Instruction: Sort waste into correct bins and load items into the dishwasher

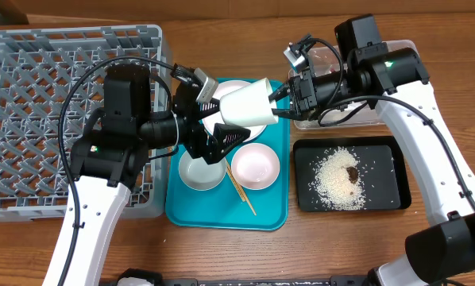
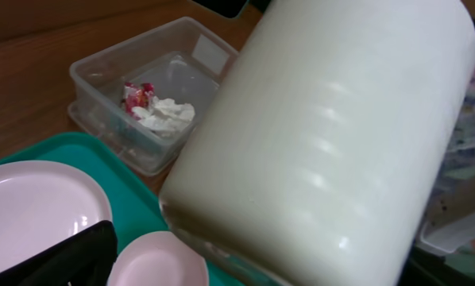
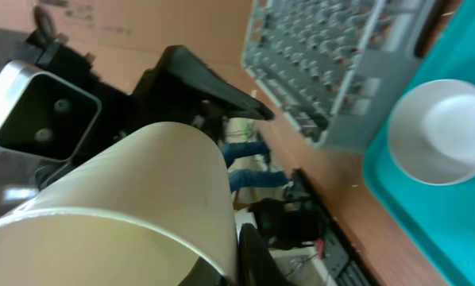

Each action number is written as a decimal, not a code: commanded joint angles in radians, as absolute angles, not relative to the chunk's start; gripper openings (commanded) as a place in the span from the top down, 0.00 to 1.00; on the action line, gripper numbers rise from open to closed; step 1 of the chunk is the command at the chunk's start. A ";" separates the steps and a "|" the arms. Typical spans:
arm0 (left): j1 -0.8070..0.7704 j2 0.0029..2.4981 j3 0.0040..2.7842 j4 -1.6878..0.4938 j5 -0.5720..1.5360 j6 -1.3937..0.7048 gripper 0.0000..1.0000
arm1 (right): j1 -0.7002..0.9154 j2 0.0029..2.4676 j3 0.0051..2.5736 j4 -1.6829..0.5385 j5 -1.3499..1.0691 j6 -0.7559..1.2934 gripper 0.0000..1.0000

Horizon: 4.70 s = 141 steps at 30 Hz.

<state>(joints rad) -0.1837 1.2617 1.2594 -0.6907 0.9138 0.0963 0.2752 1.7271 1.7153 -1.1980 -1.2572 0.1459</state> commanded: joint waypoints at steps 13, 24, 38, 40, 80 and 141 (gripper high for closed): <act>-0.190 1.269 1.278 -0.554 1.194 0.082 0.13 | 0.315 1.721 1.721 -1.211 -1.391 0.123 0.96; -0.190 1.269 1.278 -0.516 1.232 0.081 0.39 | 0.315 1.721 1.721 -1.218 -1.391 0.123 0.96; -0.126 1.267 1.278 -0.537 1.080 0.082 0.44 | 0.292 1.721 1.721 -1.225 -0.855 0.162 0.53; -0.091 1.267 1.278 -0.570 1.051 0.083 0.45 | 0.266 1.721 1.721 -1.225 -0.741 0.200 0.51; 0.347 1.516 1.278 -0.985 0.052 -0.027 0.41 | -0.074 1.645 1.723 -1.519 -0.132 0.182 0.41; -0.517 1.829 1.228 -1.079 -0.010 -0.009 0.25 | -0.381 1.644 1.723 -1.603 -0.293 0.213 0.00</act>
